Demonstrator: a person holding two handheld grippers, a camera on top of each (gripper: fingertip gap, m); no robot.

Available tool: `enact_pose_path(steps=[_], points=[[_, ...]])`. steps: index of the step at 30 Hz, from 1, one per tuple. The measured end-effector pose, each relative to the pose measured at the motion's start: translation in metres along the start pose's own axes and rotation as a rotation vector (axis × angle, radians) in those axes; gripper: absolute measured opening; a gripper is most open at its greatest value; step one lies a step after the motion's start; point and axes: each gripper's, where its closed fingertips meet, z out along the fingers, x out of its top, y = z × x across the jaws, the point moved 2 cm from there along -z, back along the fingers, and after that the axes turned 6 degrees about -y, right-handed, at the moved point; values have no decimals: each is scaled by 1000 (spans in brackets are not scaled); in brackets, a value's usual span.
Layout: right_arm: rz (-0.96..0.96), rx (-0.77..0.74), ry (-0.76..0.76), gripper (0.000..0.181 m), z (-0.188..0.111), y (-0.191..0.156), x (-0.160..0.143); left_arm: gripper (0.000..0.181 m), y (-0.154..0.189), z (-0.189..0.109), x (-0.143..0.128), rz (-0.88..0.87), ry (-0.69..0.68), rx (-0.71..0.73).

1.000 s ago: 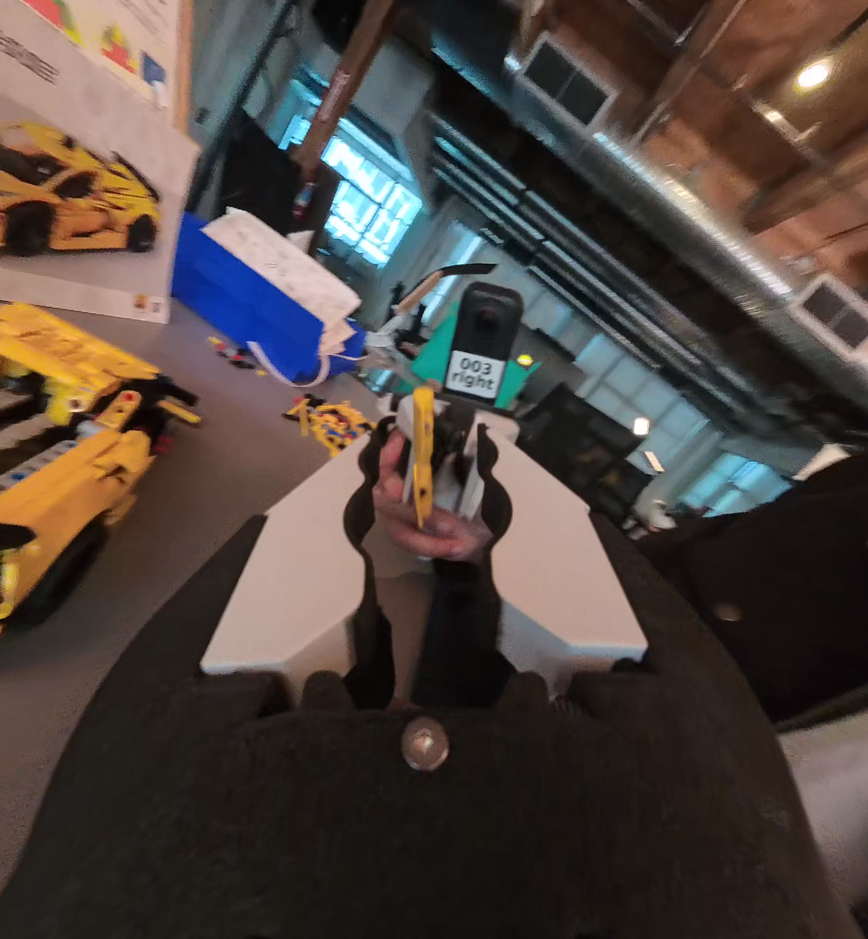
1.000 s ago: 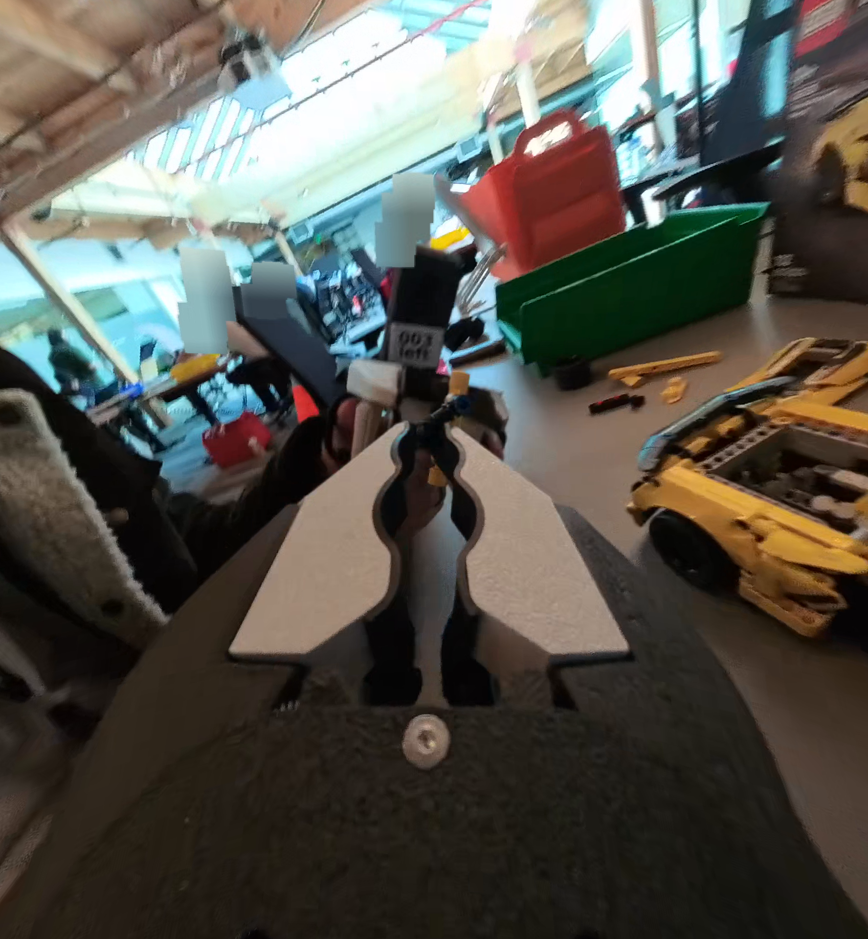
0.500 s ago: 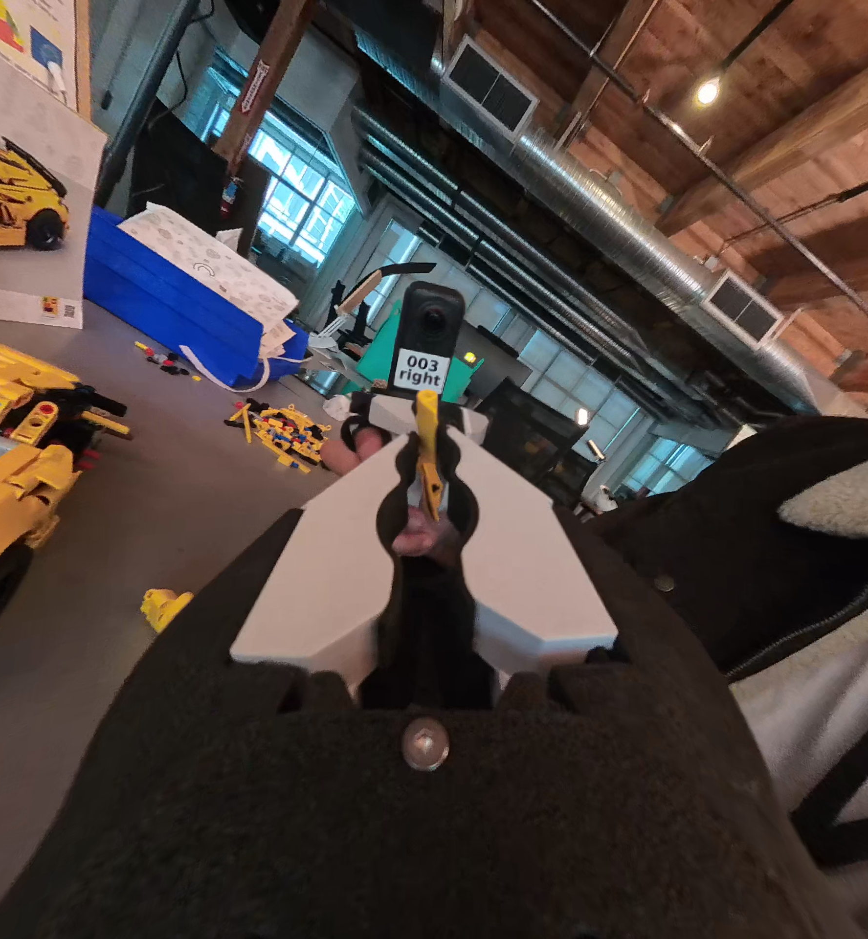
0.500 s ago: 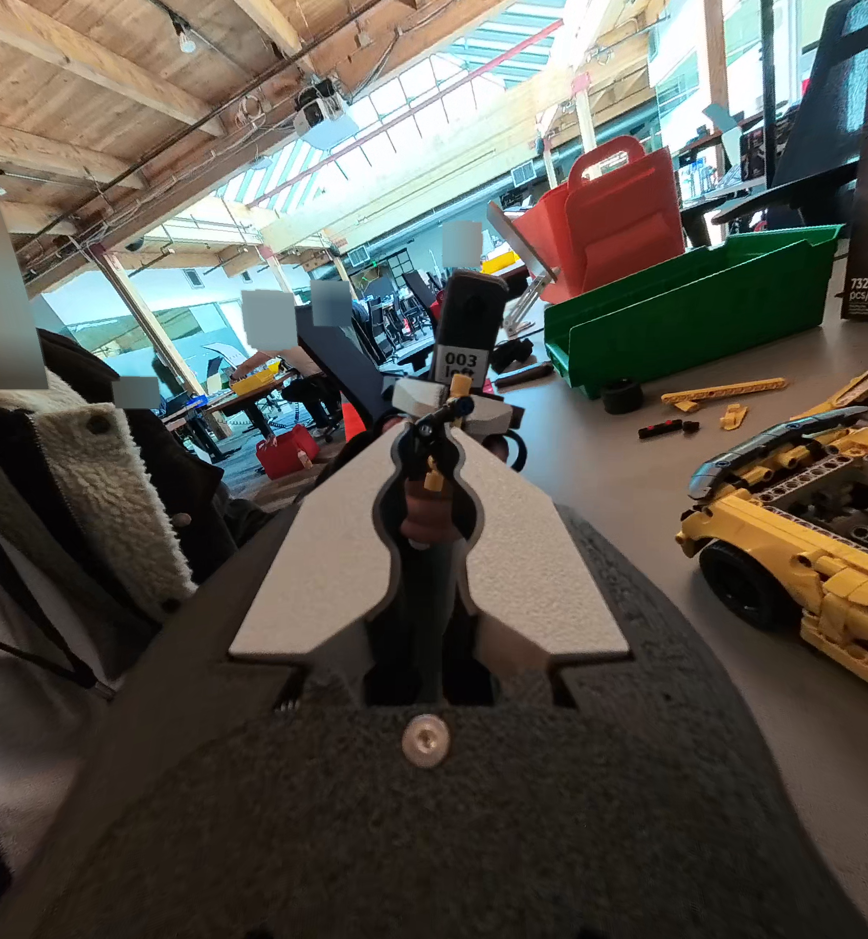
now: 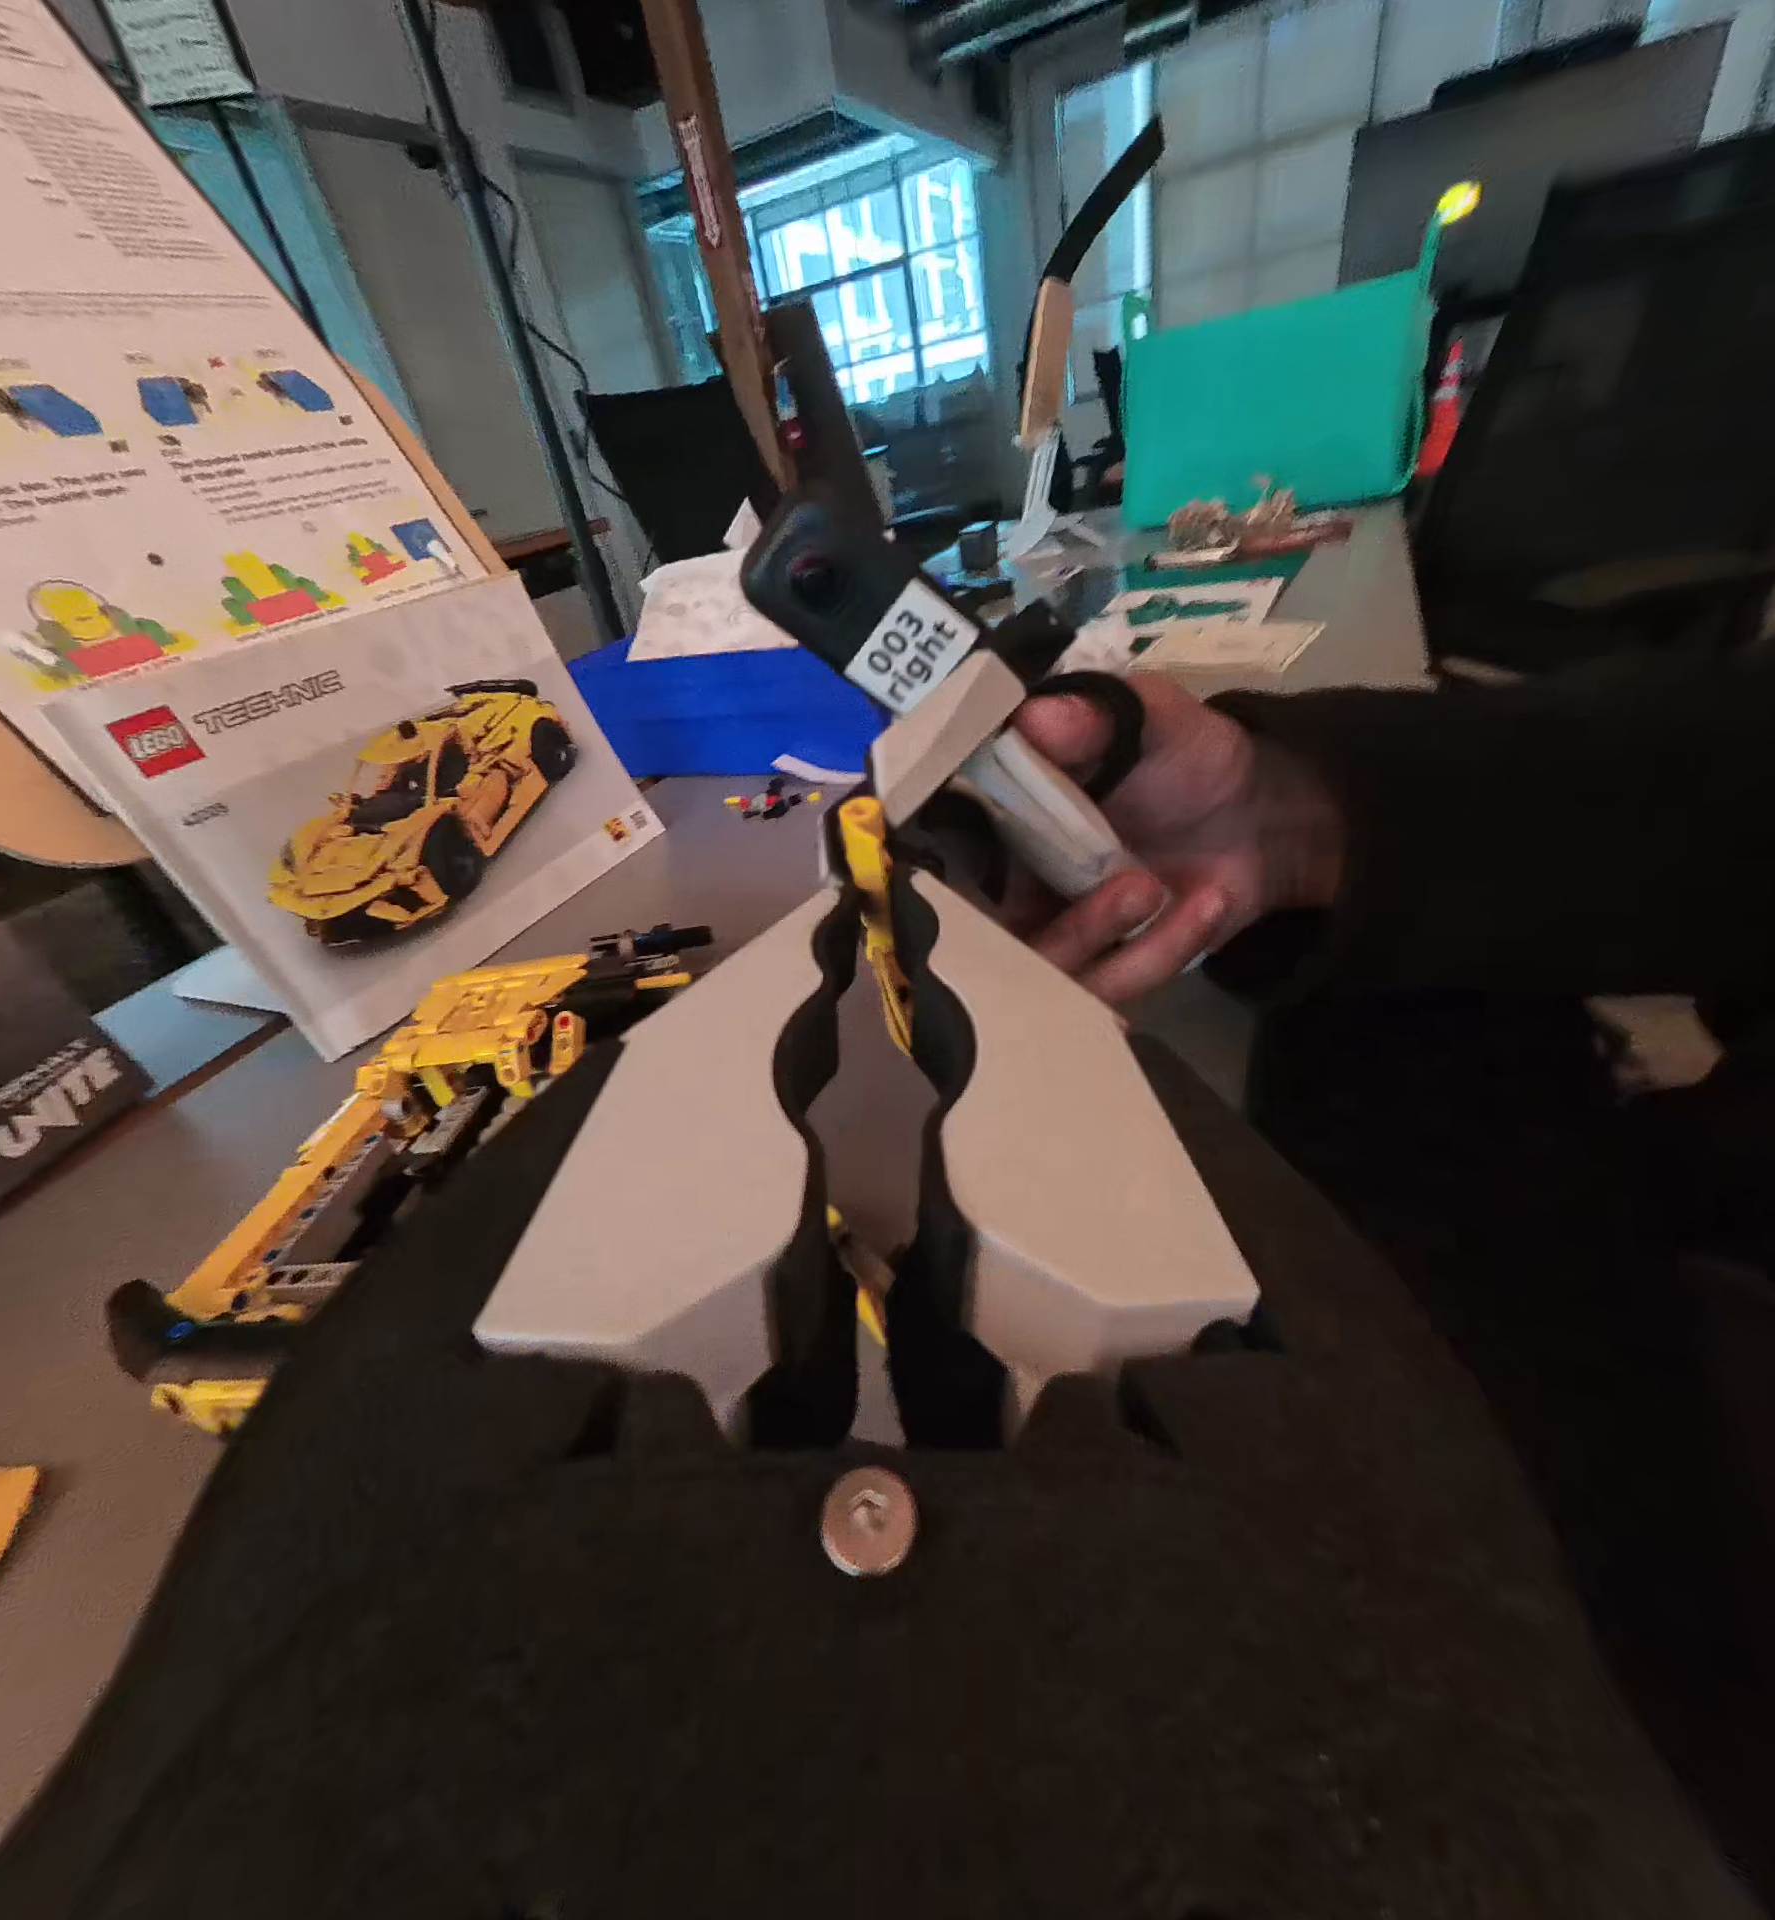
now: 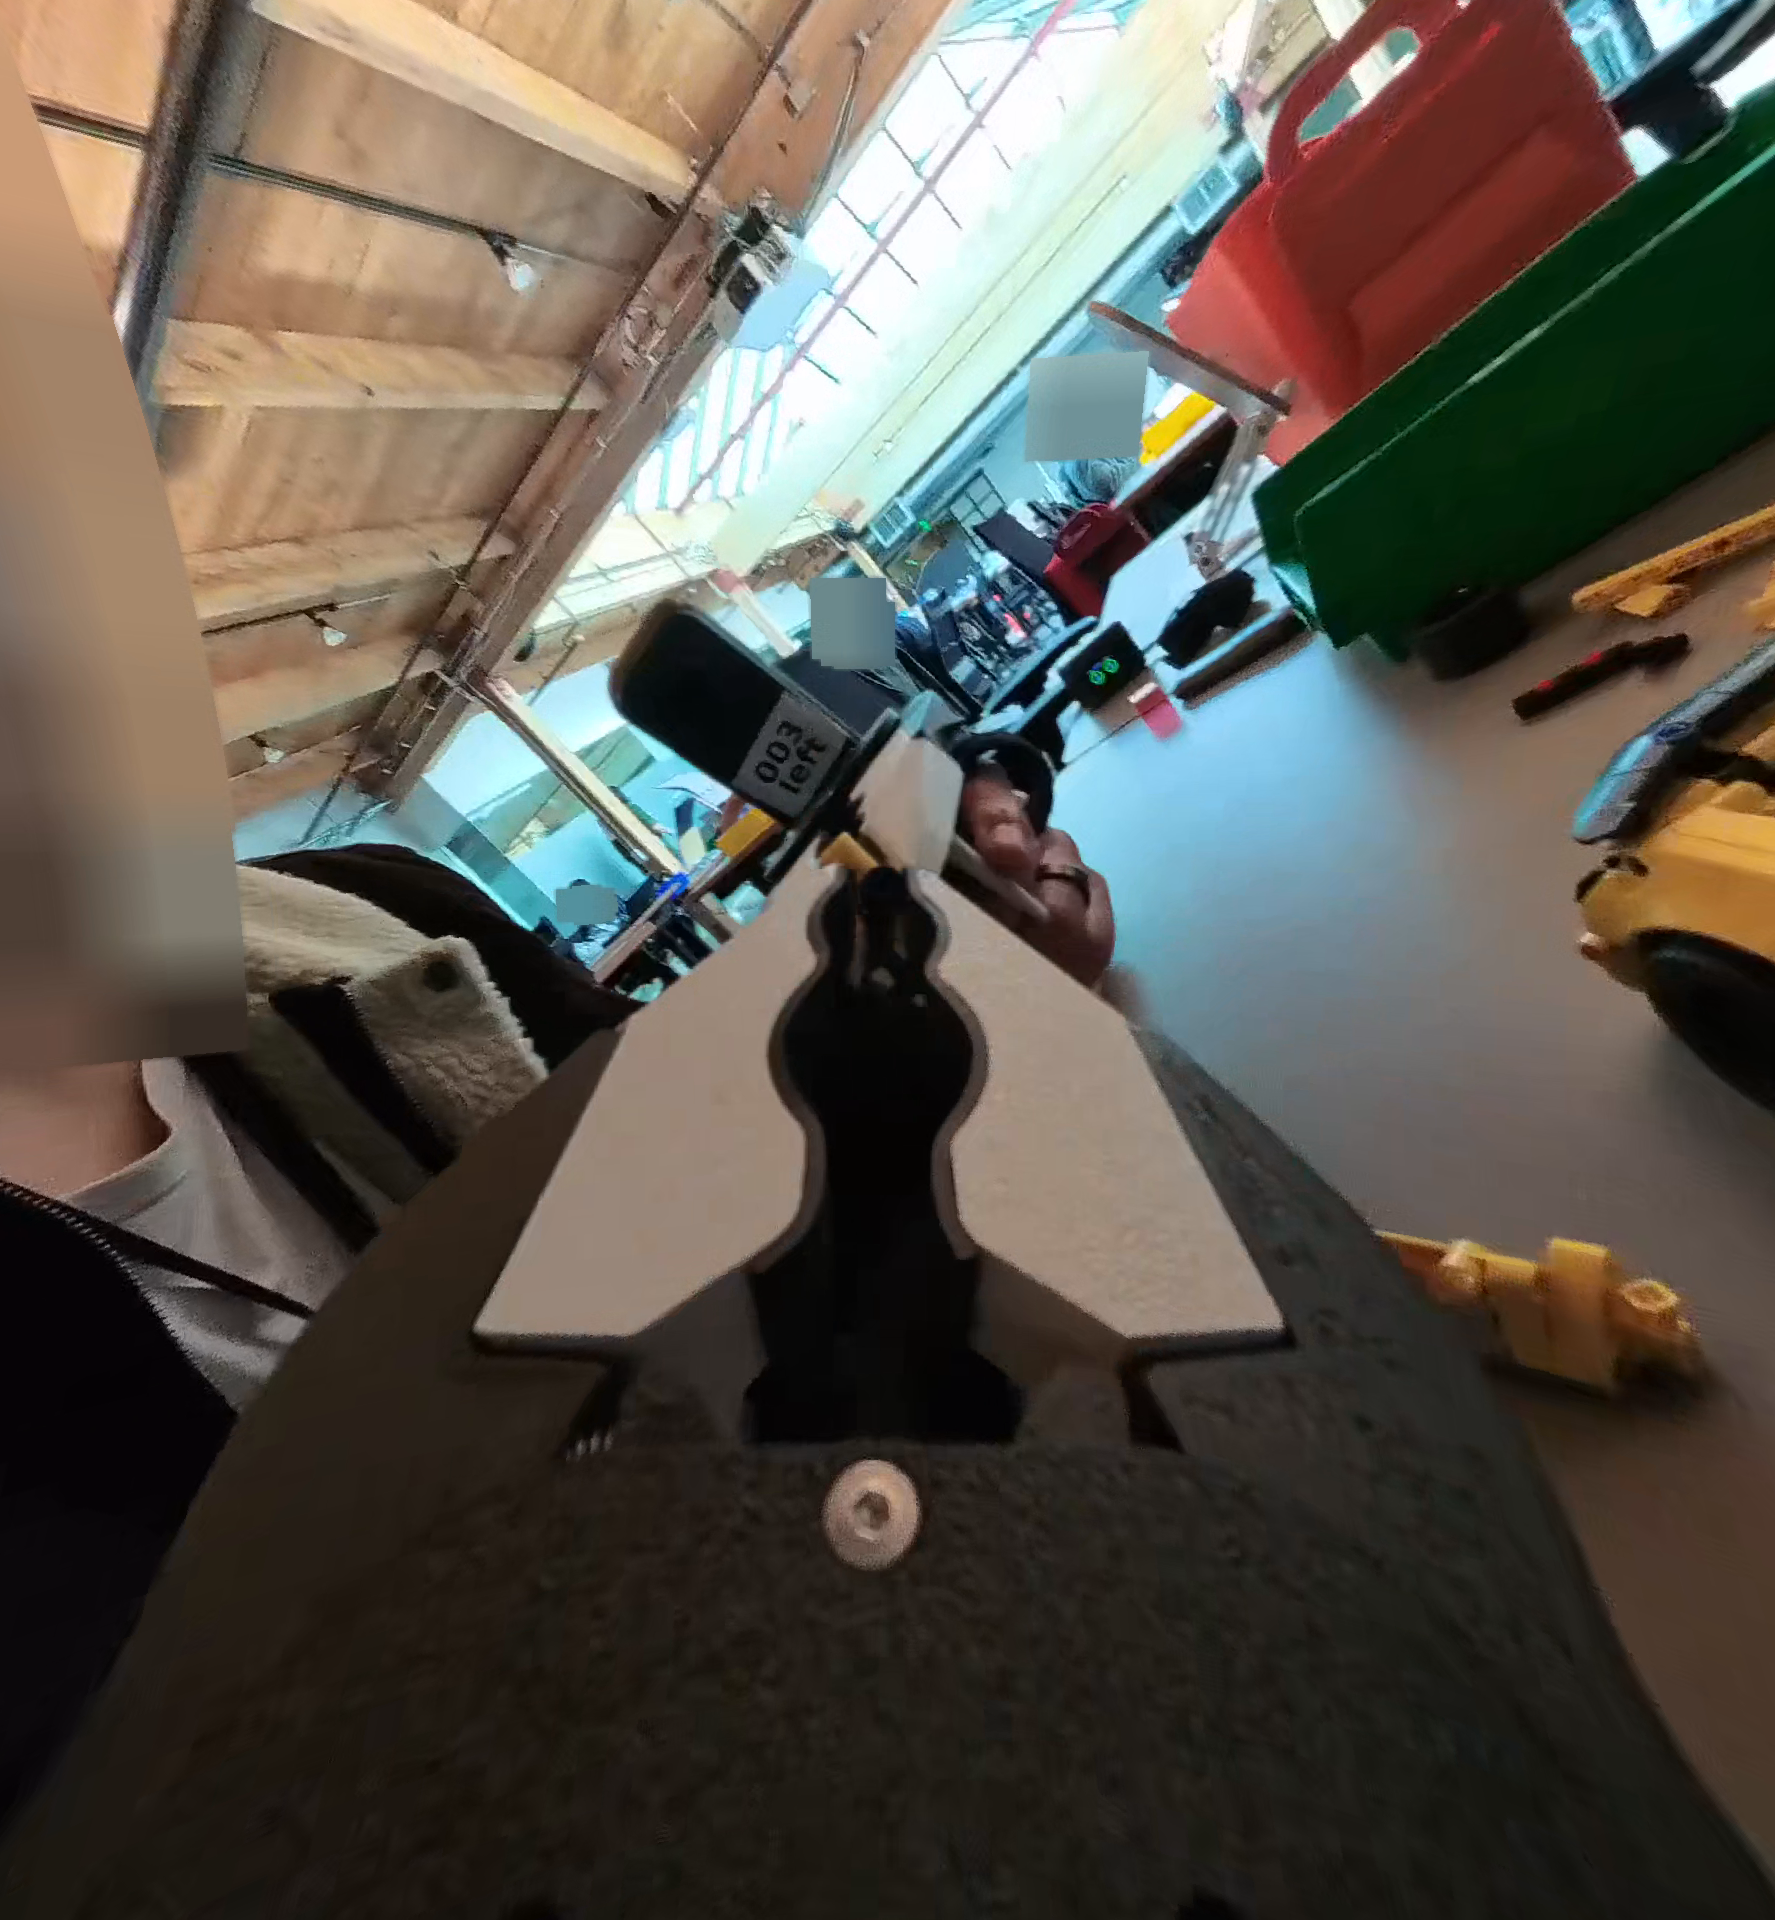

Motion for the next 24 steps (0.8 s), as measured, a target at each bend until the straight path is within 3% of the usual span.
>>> enact_pose_path(steps=[11,13,14,16,20,22,24], points=[[73,41,40,6,-4,1,6,4,-4,-5,4,-17,14,27],[147,112,302,5,-49,2,41,2,-15,-23,17,-81,126,50],[139,63,331,5,-70,7,47,1,-22,-34,23,-126,189,52],[73,7,261,5,-78,-1,42,2,-28,-39,21,-165,195,43],[98,-11,156,6,-58,6,25,2,-17,-29,18,-186,173,-27],[36,-170,40,6,-48,21,11,2,-22,-27,14,-230,158,-16],[-50,-500,-147,6,-51,59,-12,2,-25,-25,10,-310,155,-44]])
